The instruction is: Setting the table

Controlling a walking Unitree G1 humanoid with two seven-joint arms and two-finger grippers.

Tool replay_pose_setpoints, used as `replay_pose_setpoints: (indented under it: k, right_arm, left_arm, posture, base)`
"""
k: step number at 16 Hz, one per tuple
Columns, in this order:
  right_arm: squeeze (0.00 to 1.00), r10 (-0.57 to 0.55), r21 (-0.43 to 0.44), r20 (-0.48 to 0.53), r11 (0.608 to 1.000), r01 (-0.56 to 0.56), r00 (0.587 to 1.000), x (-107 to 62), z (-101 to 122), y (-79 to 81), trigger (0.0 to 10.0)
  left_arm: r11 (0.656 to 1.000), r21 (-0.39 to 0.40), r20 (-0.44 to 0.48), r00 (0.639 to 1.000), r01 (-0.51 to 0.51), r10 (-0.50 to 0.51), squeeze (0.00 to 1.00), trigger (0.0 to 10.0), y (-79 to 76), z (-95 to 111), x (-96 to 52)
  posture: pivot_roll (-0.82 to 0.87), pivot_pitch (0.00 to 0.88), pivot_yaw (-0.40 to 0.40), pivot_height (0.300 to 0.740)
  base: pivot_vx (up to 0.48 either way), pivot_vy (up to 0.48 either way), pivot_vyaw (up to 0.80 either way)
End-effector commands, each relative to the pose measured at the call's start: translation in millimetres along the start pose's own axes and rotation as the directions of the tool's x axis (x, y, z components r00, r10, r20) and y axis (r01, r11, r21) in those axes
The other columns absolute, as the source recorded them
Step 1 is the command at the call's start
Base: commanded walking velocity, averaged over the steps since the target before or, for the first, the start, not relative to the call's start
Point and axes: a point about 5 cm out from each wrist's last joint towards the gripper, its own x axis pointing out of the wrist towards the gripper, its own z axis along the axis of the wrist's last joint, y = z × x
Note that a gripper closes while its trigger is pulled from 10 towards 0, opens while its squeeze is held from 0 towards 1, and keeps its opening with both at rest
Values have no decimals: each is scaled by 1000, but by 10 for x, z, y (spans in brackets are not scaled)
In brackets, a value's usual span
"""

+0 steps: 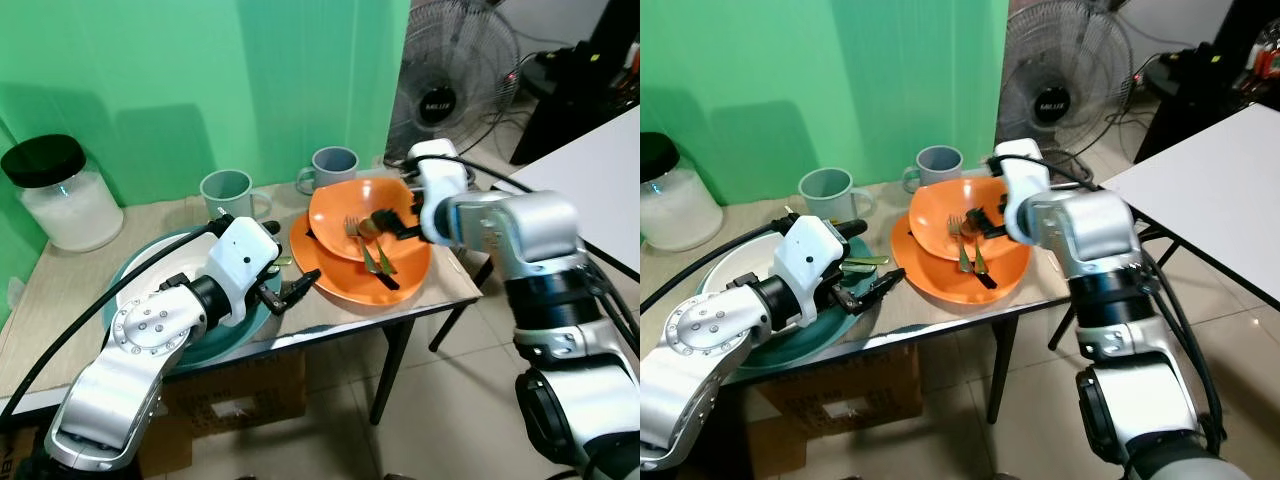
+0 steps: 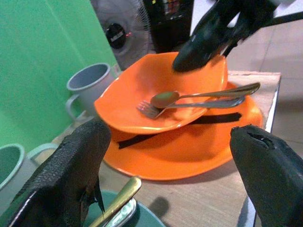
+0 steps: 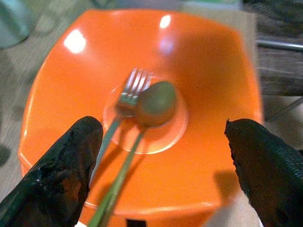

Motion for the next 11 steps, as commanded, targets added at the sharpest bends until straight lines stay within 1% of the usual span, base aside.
replay_pose_setpoints:
  k: [1,2,3,4,6,8,11]
  right_arm:
    - [0,9,-26,-13,1000,-9,1000,12,61,15,10000]
    - [0,15,-26,-23,1000,-16,1000,19,60,11,10000]
    - [0,24,-23,-41,999,-25,999,33,62,-5,7922]
    - [0,47,-22,-77,999,-49,996,62,41,-20,5333]
    - [0,52,-52,-115,997,-58,992,98,-3,-24,4431]
    - [0,43,-71,-138,996,-54,989,155,-35,-29,4118]
    - [0,33,-93,-154,995,-48,988,263,-52,-32,4314]
  left_arm:
    - [1000,5,-6,1000,18,-18,0,10000,-5,8,-37]
    - [1000,5,-7,1000,28,-28,0,10000,-18,4,-41]
    - [999,8,-8,999,44,-44,0,10000,-38,2,-48]
    - [998,9,-11,998,62,-62,0,10000,-66,3,-53]
    - [997,10,-10,997,73,-73,0,10000,-88,10,-50]
    - [997,9,-7,997,80,-79,0,10000,-108,12,-22]
    - [998,5,-7,998,69,-69,0,10000,-133,7,-26]
  posture:
    - [-125,37,20,740]
    - [-126,40,20,740]
    - [-126,44,19,740]
    - [-126,50,18,740]
    - [-137,49,20,740]
    - [-134,50,10,740]
    - [-134,55,2,740]
  base:
    - [0,0,0]
    - [0,0,0]
    - [0,0,0]
    - [0,0,0]
    - [0,0,0]
    - [0,0,0]
    - [0,0,0]
